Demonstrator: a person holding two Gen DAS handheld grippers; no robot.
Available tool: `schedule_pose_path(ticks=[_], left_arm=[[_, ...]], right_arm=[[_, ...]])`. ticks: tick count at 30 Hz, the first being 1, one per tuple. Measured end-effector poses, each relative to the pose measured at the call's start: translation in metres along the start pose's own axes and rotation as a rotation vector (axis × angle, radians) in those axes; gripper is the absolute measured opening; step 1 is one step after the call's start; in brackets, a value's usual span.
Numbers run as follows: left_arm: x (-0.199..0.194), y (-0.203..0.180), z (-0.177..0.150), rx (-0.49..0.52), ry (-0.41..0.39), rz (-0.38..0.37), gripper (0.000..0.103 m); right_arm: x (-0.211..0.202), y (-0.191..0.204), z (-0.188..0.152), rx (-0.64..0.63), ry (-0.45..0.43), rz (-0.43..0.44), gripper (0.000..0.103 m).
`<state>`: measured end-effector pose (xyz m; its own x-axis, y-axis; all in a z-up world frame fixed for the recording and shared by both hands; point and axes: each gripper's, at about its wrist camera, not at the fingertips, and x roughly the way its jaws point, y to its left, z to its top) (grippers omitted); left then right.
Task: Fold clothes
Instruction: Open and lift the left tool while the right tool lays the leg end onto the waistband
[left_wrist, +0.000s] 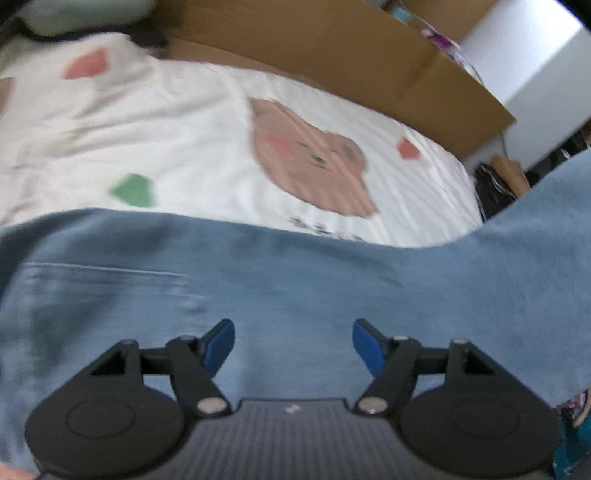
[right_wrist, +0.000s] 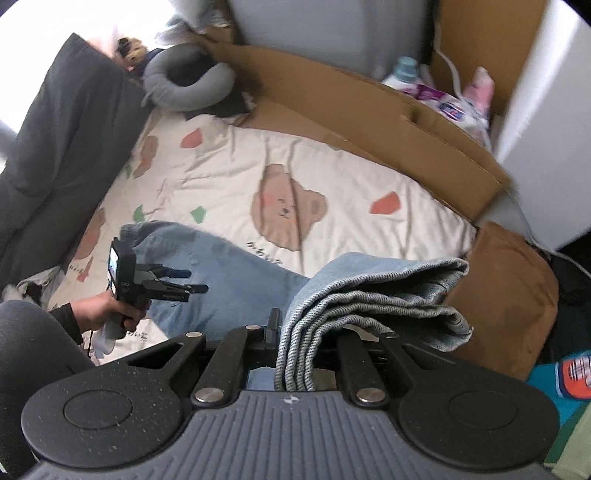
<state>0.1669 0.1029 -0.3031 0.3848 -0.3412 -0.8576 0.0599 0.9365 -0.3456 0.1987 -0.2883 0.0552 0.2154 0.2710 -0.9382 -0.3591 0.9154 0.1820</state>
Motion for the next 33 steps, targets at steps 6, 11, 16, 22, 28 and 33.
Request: schedule_pose_path(ticks=[6, 11, 16, 22, 28, 33], left_arm=[[-0.030, 0.043, -0.016, -0.113, -0.031, 0.036, 0.074], [-0.040, 0.062, -0.028, -0.166, -0.038, 0.055, 0.074], [-0.053, 0.073, -0.035, -0.184, -0.065, 0.070, 0.074], [-0.065, 0.090, -0.045, -0.210, -0.073, 0.087, 0.074], [-0.075, 0.108, -0.057, -0.282, -0.088, 0.099, 0.074], [-0.083, 0.115, -0.067, -0.313, -0.101, 0.103, 0.074]], right_arm=[[0.016, 0.030, 0.018, -0.063, 0.037, 0.019, 0.008], [0.033, 0.053, 0.029, -0.091, 0.049, 0.043, 0.008], [0.054, 0.073, 0.037, -0.117, 0.059, 0.072, 0.008], [0.073, 0.106, 0.043, -0.159, 0.077, 0.121, 0.008], [0.084, 0.143, 0.056, -0.201, 0.070, 0.176, 0.009], [0.106, 0.173, 0.068, -0.246, 0.086, 0.206, 0.008]])
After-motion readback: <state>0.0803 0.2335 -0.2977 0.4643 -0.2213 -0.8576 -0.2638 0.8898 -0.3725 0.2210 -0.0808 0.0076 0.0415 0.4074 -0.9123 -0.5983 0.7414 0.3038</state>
